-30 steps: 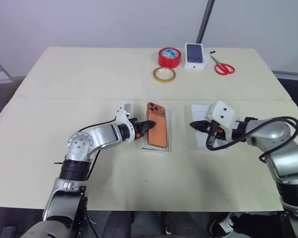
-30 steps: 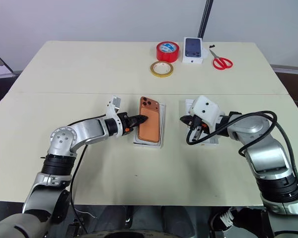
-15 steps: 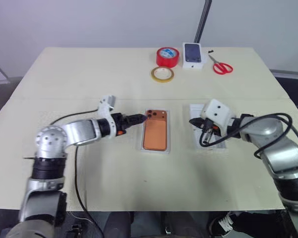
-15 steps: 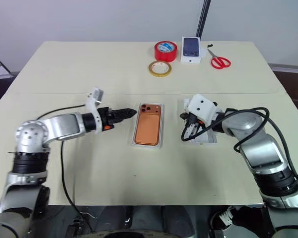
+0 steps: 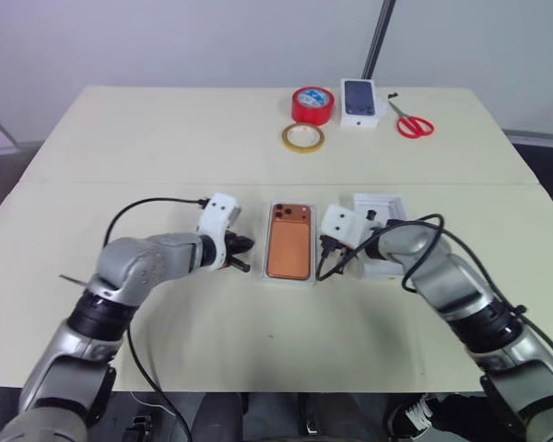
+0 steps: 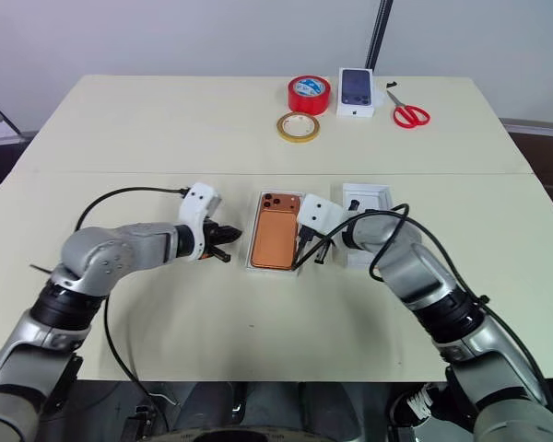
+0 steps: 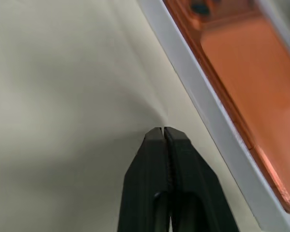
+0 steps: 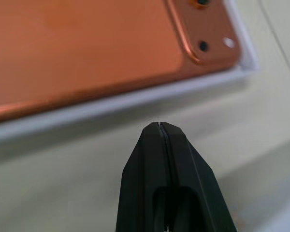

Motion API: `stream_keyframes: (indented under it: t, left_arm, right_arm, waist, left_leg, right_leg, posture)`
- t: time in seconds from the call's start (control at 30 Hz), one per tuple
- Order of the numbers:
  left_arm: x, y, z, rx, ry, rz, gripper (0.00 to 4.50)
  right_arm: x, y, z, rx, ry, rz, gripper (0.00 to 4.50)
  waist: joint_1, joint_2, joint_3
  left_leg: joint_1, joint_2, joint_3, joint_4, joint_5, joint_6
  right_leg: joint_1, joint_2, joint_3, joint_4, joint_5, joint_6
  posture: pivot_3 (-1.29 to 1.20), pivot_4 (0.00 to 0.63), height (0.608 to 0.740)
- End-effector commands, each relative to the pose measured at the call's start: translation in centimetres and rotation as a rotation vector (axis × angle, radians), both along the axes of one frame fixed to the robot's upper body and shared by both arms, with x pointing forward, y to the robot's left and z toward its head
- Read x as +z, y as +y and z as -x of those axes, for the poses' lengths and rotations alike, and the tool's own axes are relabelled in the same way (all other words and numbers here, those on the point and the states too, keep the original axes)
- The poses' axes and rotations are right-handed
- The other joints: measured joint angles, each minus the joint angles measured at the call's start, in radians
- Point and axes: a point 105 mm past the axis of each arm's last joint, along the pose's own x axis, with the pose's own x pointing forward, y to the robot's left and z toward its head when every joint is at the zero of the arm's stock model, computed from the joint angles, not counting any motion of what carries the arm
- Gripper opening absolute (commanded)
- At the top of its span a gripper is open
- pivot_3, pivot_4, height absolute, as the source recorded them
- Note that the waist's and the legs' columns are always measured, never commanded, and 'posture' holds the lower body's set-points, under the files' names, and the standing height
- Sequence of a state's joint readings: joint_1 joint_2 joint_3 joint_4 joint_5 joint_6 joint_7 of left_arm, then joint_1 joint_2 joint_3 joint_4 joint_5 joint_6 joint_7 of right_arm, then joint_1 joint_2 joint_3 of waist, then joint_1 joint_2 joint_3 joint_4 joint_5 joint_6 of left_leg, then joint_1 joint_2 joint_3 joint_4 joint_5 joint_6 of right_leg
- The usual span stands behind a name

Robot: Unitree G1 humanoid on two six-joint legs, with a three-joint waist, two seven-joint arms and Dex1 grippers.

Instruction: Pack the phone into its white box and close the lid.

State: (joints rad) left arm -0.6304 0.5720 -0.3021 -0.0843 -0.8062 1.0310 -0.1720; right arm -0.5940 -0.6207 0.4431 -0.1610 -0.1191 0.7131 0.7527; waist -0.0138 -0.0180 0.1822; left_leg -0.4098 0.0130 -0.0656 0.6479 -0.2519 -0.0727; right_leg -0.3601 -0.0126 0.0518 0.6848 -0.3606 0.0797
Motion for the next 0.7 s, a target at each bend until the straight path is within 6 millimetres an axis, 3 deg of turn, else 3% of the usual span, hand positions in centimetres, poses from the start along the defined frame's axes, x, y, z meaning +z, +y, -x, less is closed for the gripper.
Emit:
stream_keyframes:
  t: [0.03, 0.23, 0.33, 0.47, 0.7]
  left_arm:
    - [0.0, -2.2, 0.0, -0.084, -0.006, 0.015, 0.05]
    - [0.7, -7.1, 1.6, -0.268, 0.054, 0.097, 0.05]
    - [0.6, -9.1, 2.4, -0.330, 0.089, 0.117, 0.05]
    - [0.7, -12.1, 3.7, -0.422, 0.117, 0.140, 0.05]
    - [0.6, -14.1, 4.3, -0.470, 0.139, 0.158, 0.05]
  right_arm:
    - [1.2, 0.8, -0.6, 0.022, -0.061, 0.010, 0.00]
    - [1.7, 0.2, 0.4, 0.050, -0.046, 0.016, 0.00]
    - [1.8, -1.0, 1.3, 0.042, -0.028, 0.028, 0.00]
    - [1.6, -4.2, 2.6, -0.020, -0.004, 0.086, 0.00]
    - [0.6, -7.4, 4.9, -0.095, 0.059, 0.136, 0.00]
  waist:
    - [0.002, 0.000, 0.000]
    - [0.009, 0.000, 0.000]
    - [0.020, 0.000, 0.000]
    - [0.028, 0.000, 0.000]
    - [0.019, 0.000, 0.000]
  left_leg:
    - [0.000, 0.000, 0.000, 0.000, 0.000, 0.000]
    - [0.000, -0.001, -0.001, 0.001, -0.001, 0.002]
    - [0.000, -0.002, -0.001, 0.001, -0.001, 0.002]
    - [-0.001, -0.003, -0.001, 0.002, -0.001, 0.003]
    - [0.000, -0.001, -0.001, 0.002, -0.003, 0.005]
  right_leg:
    - [0.000, 0.000, 0.000, 0.000, 0.000, 0.000]
    - [0.001, -0.002, -0.001, 0.000, 0.000, 0.000]
    - [0.002, -0.003, -0.001, -0.001, 0.000, 0.000]
    - [0.002, -0.003, -0.001, -0.001, 0.000, 0.000]
    - [0.002, -0.001, -0.001, -0.001, 0.000, 0.000]
  posture:
    - [0.00, 0.150, 0.740]
    - [0.00, 0.150, 0.740]
    - [0.00, 0.150, 0.740]
    - [0.00, 0.150, 0.740]
    - [0.00, 0.150, 0.740]
